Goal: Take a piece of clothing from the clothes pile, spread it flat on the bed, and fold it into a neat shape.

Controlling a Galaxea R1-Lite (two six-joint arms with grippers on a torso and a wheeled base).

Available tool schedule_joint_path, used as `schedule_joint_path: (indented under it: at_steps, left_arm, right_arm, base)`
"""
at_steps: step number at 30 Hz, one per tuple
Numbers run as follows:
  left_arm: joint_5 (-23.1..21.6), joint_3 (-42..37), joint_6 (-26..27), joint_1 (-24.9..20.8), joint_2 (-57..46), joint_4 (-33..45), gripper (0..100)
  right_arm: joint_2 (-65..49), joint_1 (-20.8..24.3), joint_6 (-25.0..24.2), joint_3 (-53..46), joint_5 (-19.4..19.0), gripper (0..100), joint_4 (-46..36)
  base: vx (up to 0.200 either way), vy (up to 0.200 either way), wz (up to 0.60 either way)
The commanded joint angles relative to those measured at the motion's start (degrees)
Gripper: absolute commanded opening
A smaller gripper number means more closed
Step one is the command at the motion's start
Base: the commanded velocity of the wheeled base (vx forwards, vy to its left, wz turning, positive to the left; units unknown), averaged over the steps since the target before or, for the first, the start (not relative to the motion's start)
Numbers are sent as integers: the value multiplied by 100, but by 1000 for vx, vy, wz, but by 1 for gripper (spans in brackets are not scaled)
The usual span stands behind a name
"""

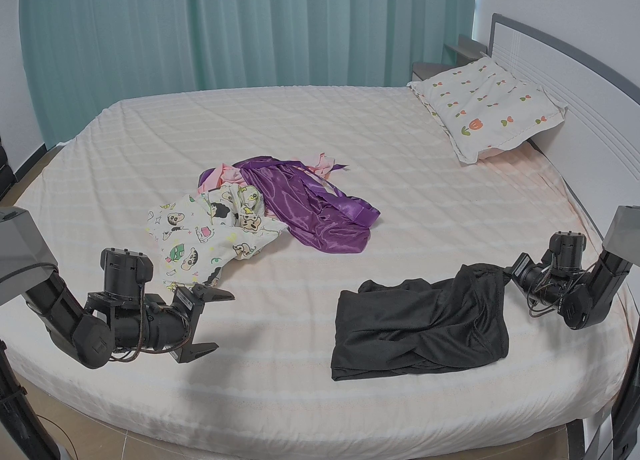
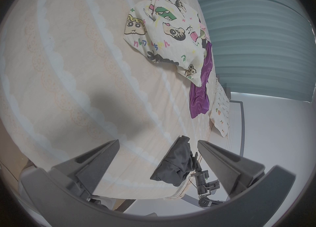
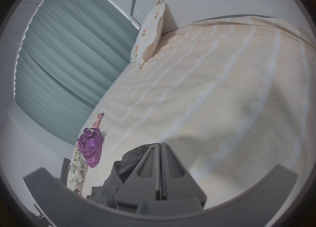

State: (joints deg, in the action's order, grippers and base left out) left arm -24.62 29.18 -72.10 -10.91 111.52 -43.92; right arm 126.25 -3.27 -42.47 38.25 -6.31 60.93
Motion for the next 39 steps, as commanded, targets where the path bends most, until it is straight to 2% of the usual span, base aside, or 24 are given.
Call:
schedule_joint_path:
  at_steps: [1,2,3,10,12,16,20,27,35,36,39]
  left_arm:
    - [2,-9,2,-8,10,-2,100]
    - [2,-18,2,-8,10,-11,100]
    - [2,-18,2,-8,10,-11,100]
    - [2,-27,20,-8,10,-11,100]
    - [2,-18,29,-8,19,-11,100]
    - [2,-27,38,-8,37,-11,100]
    - [2,-36,29,-16,28,-11,100]
    - [2,-36,11,-16,28,-11,100]
    - [2,-27,11,-34,28,-11,100]
    - [2,-27,20,-34,37,-11,100]
    - [2,-27,29,-34,37,-11,100]
  right_arm:
    - [49,-95,-7,-143,-36,0,-2]
    - [76,-104,-7,-143,-45,0,-2]
    - [84,-104,-7,-143,-45,100,-2]
    - [-417,-130,-112,-327,-160,100,209]
    - [-636,-34,-200,-406,-247,100,218]
    - [-838,441,-385,-538,-581,100,226]
    - [-504,705,-429,-477,-678,100,253]
    - [401,757,-376,-442,-828,100,1132]
    - [585,889,-376,-345,-836,100,1202]
    - [629,889,-376,-310,-836,0,1193]
    - [621,880,-411,-292,-775,0,1237]
  base:
    - [0,0,0]
    - [0,0,0]
    - [0,0,0]
    - [0,0,0]
    - [0,0,0]
    - [0,0,0]
    - [0,0,0]
    - [0,0,0]
    - [0,0,0]
    - [0,0,0]
    - [0,0,0]
